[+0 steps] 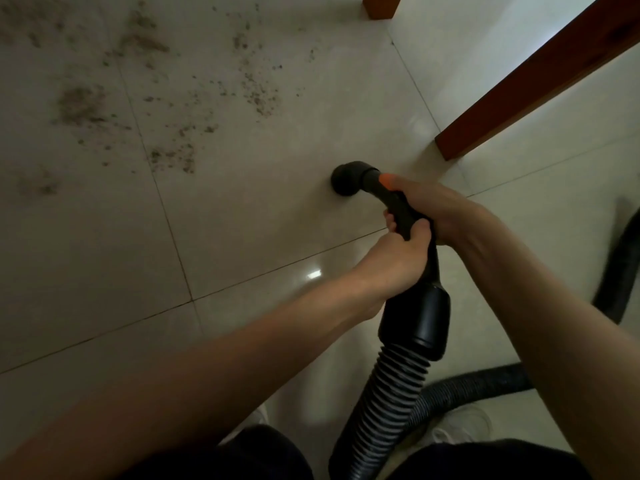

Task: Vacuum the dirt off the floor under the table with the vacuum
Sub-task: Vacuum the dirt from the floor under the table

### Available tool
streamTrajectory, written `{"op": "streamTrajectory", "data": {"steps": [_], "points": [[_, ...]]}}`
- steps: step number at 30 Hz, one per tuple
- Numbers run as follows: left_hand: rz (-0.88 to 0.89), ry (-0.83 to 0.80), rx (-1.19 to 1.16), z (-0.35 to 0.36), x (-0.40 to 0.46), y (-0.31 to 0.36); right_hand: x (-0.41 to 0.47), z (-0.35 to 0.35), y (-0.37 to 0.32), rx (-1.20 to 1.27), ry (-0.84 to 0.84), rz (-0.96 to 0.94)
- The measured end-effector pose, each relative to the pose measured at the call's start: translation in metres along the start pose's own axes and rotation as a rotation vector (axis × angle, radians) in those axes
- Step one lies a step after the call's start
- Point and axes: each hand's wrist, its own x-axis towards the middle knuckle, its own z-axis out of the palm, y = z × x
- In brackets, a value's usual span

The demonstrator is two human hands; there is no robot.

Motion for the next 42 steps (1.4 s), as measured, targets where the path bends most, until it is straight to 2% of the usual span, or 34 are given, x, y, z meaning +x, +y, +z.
{"op": "streamTrajectory", "data": {"steps": [6,12,16,23,42], "points": [[-0.01,0.049,-0.064,-0.024,0.003,0.008,0.023,0.019,-0.019,0.009,0.095,-0.1],[0.061,0.198,-0.106,-0.056,0.012,0.015,0.046,0.053,-0.049,-0.027,-0.042,-0.17],[0.054,0.233,-0.097,-0.075,0.025,0.031,0.061,0.063,-0.075,-0.003,-0.057,-0.188],[0.09,0.384,0.024,-0.092,0.064,0.064,0.08,0.06,-0.105,0.07,-0.094,-0.178],[0.032,0.452,-0.038,-0.064,0.081,0.059,0.09,0.033,-0.102,0.04,-0.163,-0.211]]}}
